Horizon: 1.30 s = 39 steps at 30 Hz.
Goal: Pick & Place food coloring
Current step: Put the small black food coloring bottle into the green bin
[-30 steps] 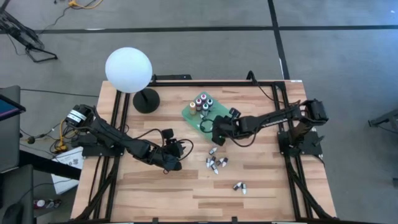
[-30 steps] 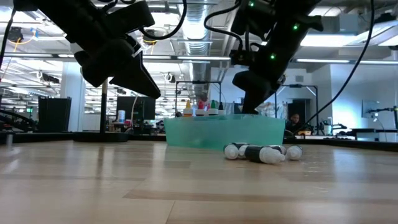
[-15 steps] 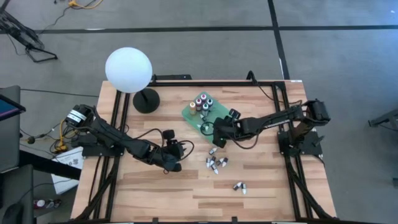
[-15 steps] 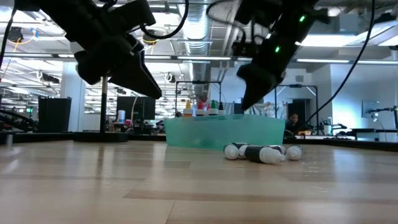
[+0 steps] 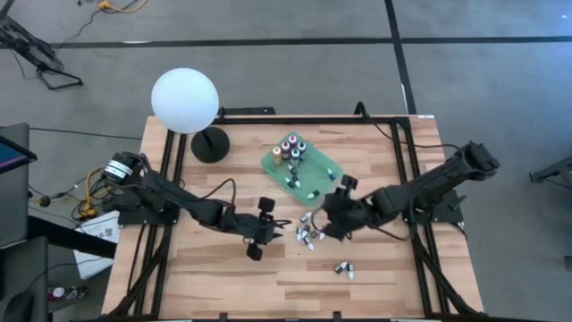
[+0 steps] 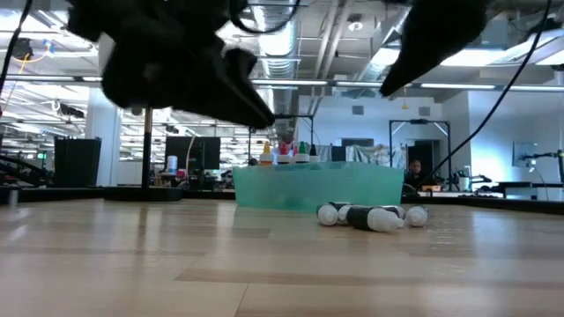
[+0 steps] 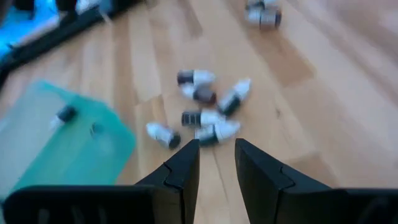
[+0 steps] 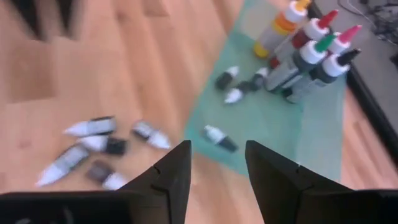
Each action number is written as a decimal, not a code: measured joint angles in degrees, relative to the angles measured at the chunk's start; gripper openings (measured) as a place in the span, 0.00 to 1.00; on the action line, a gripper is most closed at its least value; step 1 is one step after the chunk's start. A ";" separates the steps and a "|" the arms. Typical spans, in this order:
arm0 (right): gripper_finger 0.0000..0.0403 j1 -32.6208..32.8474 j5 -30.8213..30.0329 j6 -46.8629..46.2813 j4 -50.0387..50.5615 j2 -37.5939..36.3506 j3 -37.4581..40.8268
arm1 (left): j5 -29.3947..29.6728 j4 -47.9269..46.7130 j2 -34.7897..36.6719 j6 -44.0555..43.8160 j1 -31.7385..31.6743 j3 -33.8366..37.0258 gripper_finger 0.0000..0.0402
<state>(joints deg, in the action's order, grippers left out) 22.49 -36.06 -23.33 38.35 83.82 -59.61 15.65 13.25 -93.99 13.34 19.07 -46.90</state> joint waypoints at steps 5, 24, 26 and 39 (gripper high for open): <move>0.35 6.25 -0.12 -6.85 3.49 -0.75 0.04 | -4.91 3.56 -5.96 3.50 -3.15 -1.41 0.24; 0.40 27.99 -7.29 -33.65 10.70 -0.14 0.09 | -10.83 -10.12 -20.46 13.69 -5.60 -19.83 0.41; 0.39 29.29 -8.24 -34.63 10.23 -0.14 0.09 | -10.96 -12.43 -20.60 14.02 -5.94 -20.76 0.41; 0.38 31.77 -10.62 -35.74 9.18 -0.14 0.09 | -19.24 -13.38 -22.69 15.41 -8.85 -22.27 0.41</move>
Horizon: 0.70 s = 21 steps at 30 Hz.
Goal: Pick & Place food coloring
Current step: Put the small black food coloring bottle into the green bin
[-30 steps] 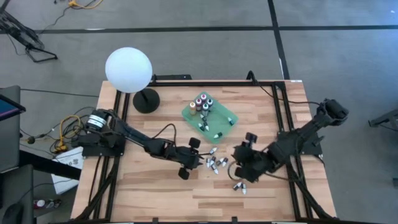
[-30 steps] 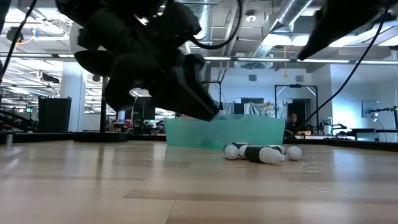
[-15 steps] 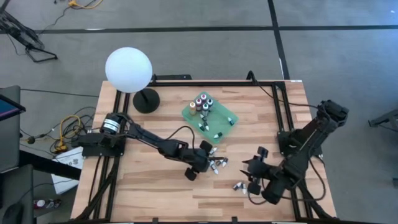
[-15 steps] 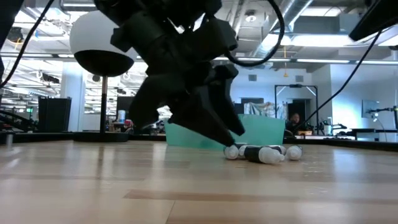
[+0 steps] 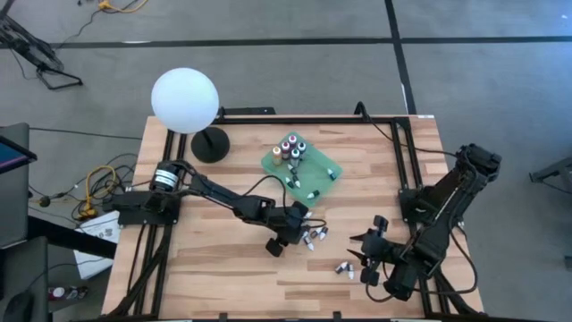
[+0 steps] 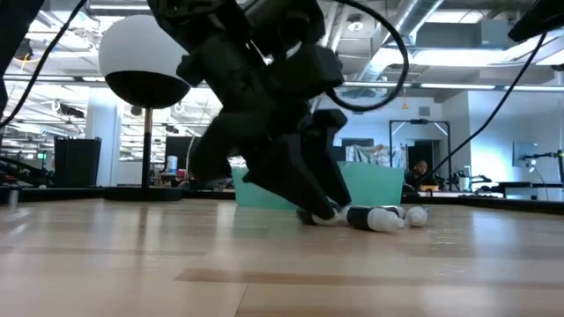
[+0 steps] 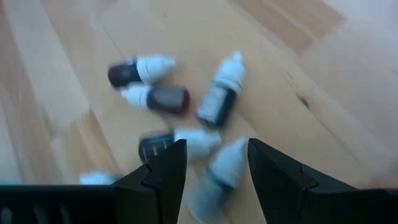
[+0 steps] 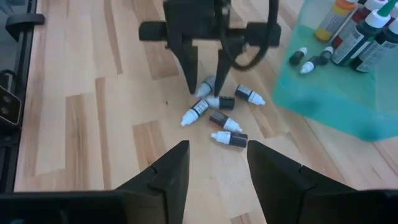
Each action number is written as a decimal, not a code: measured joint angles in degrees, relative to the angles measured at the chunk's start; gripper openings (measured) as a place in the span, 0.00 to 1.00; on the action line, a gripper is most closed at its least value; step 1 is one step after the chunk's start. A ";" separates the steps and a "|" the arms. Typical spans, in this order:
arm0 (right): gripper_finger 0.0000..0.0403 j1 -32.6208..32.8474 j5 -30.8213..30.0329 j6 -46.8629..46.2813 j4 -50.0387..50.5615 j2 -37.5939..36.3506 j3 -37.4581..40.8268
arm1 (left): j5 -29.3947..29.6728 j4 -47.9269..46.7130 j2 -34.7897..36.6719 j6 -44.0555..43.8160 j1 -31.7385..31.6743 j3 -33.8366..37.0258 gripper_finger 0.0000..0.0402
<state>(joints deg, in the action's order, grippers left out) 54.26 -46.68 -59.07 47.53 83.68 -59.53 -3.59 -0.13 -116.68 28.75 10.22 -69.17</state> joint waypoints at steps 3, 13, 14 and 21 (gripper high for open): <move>0.37 0.00 0.00 0.00 0.00 0.00 0.00 | -0.65 -1.06 -1.10 -0.42 -0.28 -0.58 0.41; 0.37 0.00 0.02 0.09 -0.17 0.02 0.01 | -0.43 -3.23 -1.44 -3.18 -0.77 -1.37 0.41; 0.36 0.00 0.02 0.09 -0.14 0.02 0.01 | -0.54 -3.80 -1.44 -4.08 -0.90 -1.46 0.41; 0.35 0.00 0.04 0.07 -0.04 0.02 0.02 | -0.59 -4.80 -1.40 -6.69 -1.20 -1.46 0.40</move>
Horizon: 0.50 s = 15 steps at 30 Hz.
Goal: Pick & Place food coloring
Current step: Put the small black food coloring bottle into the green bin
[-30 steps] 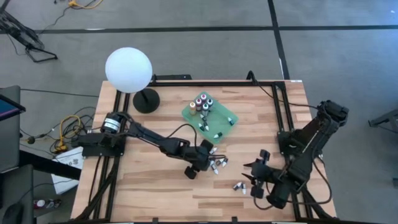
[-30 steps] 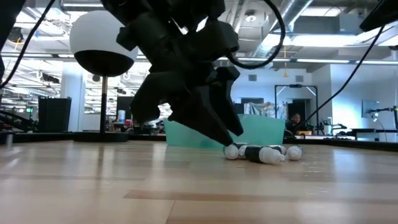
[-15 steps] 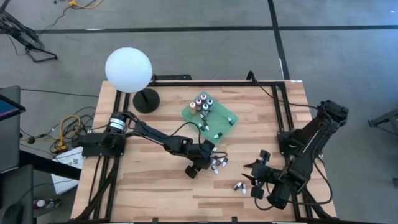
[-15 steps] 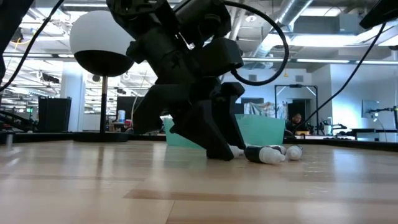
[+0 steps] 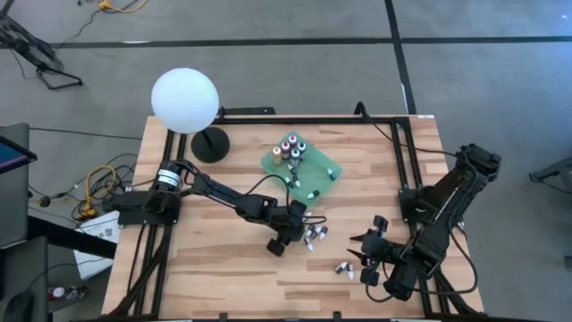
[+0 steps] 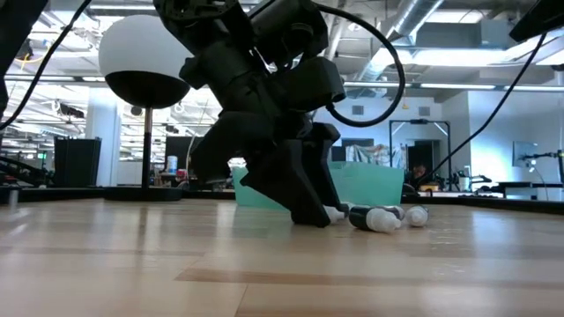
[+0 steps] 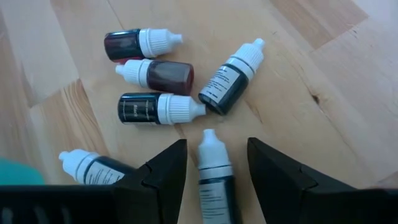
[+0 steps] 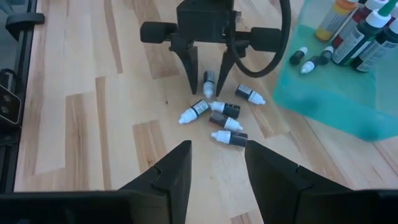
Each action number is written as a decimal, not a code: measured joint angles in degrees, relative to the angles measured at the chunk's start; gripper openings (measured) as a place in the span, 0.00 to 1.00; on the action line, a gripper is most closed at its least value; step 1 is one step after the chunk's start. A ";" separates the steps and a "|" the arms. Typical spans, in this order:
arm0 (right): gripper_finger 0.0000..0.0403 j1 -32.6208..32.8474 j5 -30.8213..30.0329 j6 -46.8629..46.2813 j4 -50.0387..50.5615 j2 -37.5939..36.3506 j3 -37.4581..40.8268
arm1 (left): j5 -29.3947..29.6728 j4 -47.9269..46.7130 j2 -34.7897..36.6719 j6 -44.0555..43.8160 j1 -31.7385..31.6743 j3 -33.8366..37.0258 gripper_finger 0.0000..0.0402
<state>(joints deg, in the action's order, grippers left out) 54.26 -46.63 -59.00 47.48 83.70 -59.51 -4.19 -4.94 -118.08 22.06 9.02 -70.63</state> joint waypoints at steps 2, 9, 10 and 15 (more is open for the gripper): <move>0.35 0.00 0.00 0.00 0.00 0.00 0.00 | 0.01 -0.11 0.00 -0.51 0.00 0.00 0.39; 0.35 0.00 0.07 0.01 -0.07 0.00 0.00 | 0.04 -0.66 0.04 -1.70 0.00 0.02 0.30; 0.34 0.00 0.06 0.01 -0.07 0.00 0.00 | 0.04 -0.68 0.04 -1.70 0.00 0.02 0.29; 0.34 0.00 0.07 0.00 -0.10 0.00 0.00 | 0.04 -0.75 0.04 -1.93 0.00 0.06 0.24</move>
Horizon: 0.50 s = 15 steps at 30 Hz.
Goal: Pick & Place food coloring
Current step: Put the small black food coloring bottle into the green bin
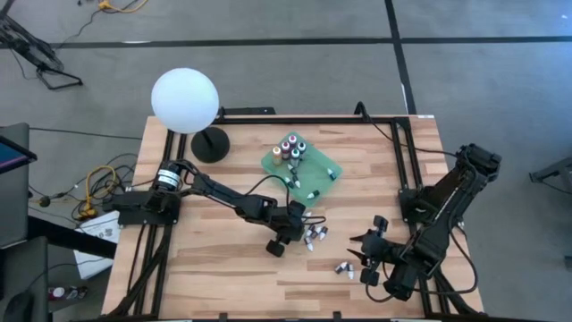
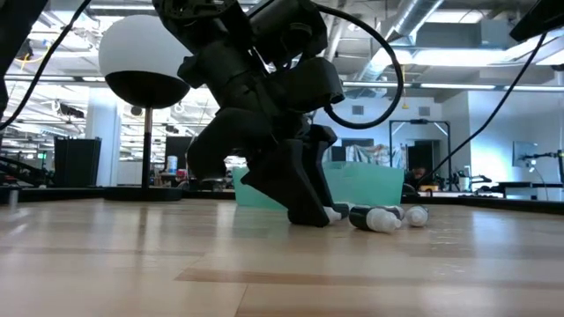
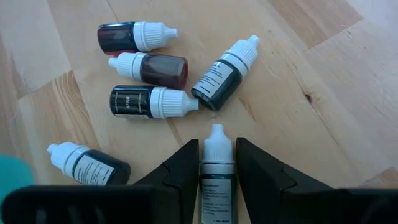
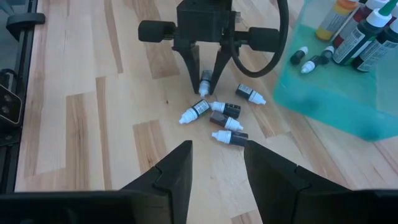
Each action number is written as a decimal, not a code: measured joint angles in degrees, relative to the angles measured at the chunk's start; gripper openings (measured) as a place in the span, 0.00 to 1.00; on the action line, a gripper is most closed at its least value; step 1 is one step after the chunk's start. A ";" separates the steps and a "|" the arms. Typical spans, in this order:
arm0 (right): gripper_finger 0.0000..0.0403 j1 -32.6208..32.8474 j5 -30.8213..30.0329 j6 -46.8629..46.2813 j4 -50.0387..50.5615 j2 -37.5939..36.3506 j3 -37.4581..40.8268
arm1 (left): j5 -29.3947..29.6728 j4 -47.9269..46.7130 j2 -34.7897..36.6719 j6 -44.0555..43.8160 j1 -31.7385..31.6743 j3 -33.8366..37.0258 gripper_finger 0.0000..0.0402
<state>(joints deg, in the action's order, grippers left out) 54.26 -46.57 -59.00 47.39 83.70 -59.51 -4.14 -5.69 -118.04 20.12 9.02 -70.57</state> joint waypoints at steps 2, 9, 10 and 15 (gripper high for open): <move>0.34 0.00 0.00 0.00 -0.01 0.00 0.00 | 0.01 0.00 0.02 0.00 0.00 0.00 0.23; 0.33 0.00 0.00 0.01 -0.01 0.00 0.00 | 0.56 -0.13 0.07 0.00 0.00 0.02 0.19; 0.33 0.00 0.00 0.01 -0.01 0.00 0.00 | 0.93 -0.11 0.07 0.00 0.00 0.02 0.19; 0.33 0.00 0.00 0.02 -0.01 0.00 0.00 | 3.50 -0.31 0.38 0.02 0.94 0.11 0.19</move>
<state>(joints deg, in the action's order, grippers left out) 54.26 -46.57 -58.98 47.37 83.70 -59.51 -0.64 -6.00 -117.66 20.14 9.96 -70.46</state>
